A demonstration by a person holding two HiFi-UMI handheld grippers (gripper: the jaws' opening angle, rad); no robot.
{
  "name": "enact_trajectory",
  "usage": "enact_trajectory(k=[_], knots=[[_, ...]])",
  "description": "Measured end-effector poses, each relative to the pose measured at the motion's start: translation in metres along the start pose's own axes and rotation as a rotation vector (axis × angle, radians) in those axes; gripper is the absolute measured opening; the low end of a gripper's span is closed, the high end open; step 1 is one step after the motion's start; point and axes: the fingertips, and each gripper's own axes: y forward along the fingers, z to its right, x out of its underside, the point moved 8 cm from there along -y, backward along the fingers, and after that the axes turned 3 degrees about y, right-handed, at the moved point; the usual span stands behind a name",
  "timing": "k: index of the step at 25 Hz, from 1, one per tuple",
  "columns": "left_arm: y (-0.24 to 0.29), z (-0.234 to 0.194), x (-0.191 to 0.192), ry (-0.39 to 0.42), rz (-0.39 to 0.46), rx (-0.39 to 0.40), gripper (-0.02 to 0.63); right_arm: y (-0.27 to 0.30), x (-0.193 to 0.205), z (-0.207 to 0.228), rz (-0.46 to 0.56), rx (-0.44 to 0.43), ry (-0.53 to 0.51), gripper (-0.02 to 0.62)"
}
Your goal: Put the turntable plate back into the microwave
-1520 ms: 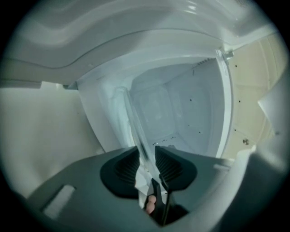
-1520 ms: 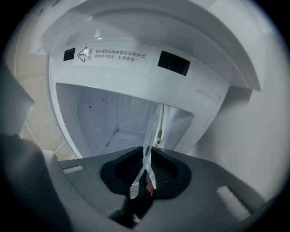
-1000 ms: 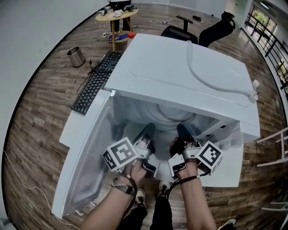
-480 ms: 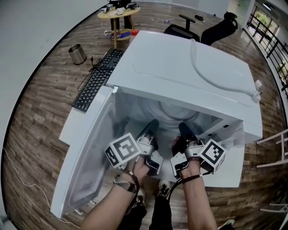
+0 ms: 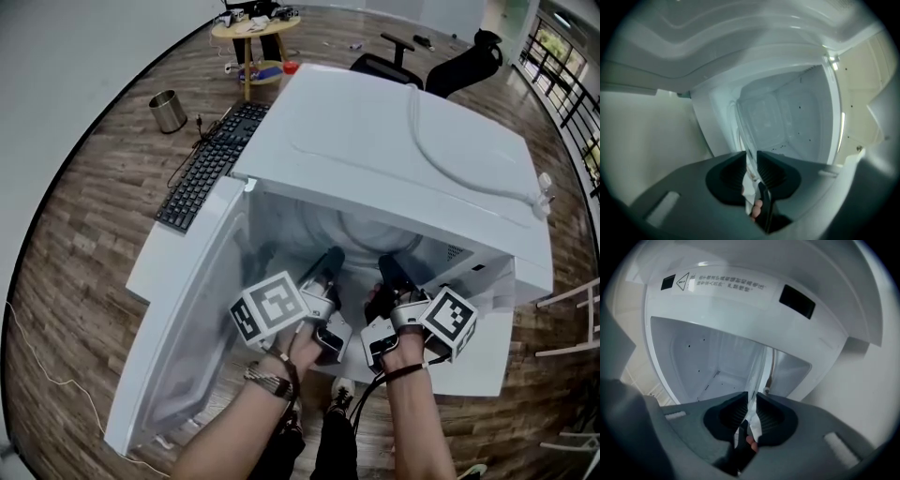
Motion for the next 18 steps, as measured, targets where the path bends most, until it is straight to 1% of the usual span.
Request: enact_trajectory(k=[4, 8, 11, 14, 18], knots=[[0.002, 0.000, -0.003, -0.018, 0.019, -0.005, 0.060, 0.004, -0.001, -0.003, -0.021, 0.025, -0.015, 0.064], [0.003, -0.001, -0.003, -0.048, 0.049, -0.023, 0.054, 0.007, -0.003, -0.008, -0.075, 0.045, -0.085, 0.069], [0.004, 0.001, 0.000, -0.056, 0.061, -0.046, 0.044, 0.003, 0.000, -0.009, -0.086, 0.068, -0.125, 0.078], [0.005, 0.002, 0.004, -0.077, 0.072, -0.059, 0.041, -0.004, 0.007, -0.006, -0.078, 0.082, -0.127, 0.078], [0.007, 0.004, 0.005, -0.096, 0.074, -0.075, 0.040, -0.002, 0.010, -0.006, -0.076, 0.077, -0.126, 0.078]])
